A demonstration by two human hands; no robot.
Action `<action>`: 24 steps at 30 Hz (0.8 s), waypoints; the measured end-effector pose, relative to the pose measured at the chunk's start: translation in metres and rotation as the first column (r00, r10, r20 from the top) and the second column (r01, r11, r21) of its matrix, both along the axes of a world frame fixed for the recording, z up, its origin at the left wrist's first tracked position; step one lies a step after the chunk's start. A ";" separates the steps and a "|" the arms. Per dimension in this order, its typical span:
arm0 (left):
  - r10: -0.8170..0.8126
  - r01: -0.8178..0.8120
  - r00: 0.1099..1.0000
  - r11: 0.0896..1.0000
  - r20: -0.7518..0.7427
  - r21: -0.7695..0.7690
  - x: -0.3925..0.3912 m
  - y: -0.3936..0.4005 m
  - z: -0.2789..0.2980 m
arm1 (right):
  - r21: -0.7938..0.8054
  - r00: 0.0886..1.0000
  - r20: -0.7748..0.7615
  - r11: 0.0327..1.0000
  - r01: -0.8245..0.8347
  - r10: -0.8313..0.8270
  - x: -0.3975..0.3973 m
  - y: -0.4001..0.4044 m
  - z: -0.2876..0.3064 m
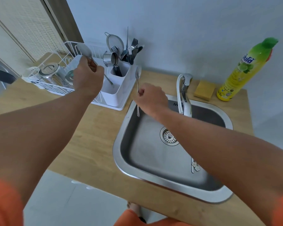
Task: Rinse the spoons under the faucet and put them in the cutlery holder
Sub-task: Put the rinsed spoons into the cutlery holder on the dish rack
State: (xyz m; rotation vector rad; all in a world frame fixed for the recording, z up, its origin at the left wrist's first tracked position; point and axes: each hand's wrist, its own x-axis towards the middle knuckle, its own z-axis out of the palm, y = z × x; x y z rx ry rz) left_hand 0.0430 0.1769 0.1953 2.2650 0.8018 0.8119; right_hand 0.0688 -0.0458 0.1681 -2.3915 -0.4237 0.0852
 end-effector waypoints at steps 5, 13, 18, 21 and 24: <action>-0.092 0.094 0.971 0.996 -0.222 -0.001 -0.010 0.000 -0.024 | 0.120 0.994 0.112 0.993 -0.021 0.007 0.029 0.032 0.049; -0.103 0.045 0.973 0.962 -0.207 -0.270 -0.023 -0.015 -0.053 | 0.152 0.988 0.115 0.980 -0.125 0.108 0.054 0.080 0.064; -0.046 -0.001 0.989 0.951 -0.143 -0.309 -0.031 -0.016 -0.057 | 0.007 0.987 0.023 0.987 -0.159 0.159 0.044 0.090 0.036; -0.007 -0.027 0.995 0.934 -0.095 -0.356 -0.039 -0.017 -0.061 | -0.065 0.985 -0.029 0.983 -0.170 0.168 0.036 0.090 0.021; 0.010 -0.040 0.997 0.921 -0.078 -0.388 -0.047 -0.021 -0.064 | -0.101 0.987 -0.014 0.982 -0.158 0.157 0.027 0.087 0.010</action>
